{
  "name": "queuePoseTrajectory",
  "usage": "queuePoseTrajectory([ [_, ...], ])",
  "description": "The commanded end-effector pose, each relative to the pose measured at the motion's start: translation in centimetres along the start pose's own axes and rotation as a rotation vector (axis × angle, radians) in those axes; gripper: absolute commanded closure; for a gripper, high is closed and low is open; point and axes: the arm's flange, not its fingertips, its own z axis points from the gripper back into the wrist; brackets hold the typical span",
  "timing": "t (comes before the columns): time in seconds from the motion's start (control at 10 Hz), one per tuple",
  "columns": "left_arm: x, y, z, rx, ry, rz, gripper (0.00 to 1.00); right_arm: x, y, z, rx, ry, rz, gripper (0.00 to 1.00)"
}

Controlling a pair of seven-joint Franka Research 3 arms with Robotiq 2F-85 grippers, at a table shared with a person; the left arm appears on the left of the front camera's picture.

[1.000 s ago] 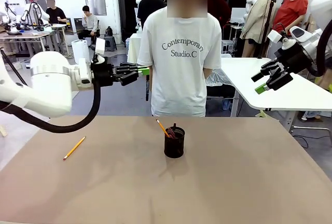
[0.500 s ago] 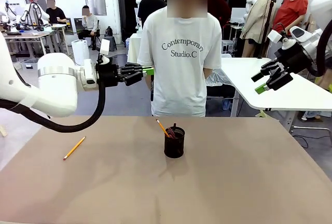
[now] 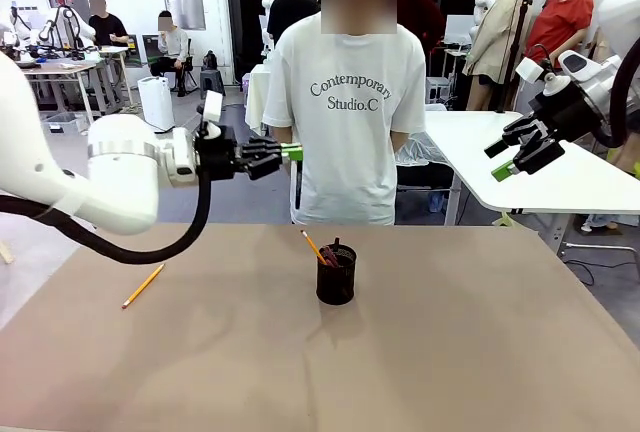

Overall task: Place the pens into the pen holder.
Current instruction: Pick up a writing instrument from the table and place it into the Pen holder.

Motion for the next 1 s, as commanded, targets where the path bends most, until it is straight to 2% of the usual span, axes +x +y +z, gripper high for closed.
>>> queuePoseTrajectory([
  [0.0, -2.2, 1.8, -1.9, -0.066, -0.044, -0.012, 1.0, 0.3, 0.3, 0.1, 0.002, 0.016, -0.02, 0.0],
  [0.5, -5.9, 2.3, -5.5, -0.167, -0.157, 0.044, 1.0, 0.3, 0.3, 0.1, 0.002, 0.016, -0.02, 0.0],
  [0.9, -9.0, 2.3, -7.6, -0.248, -0.145, 0.127, 1.0, 0.3, 0.3, 0.1, 0.002, 0.016, -0.02, 0.0],
])
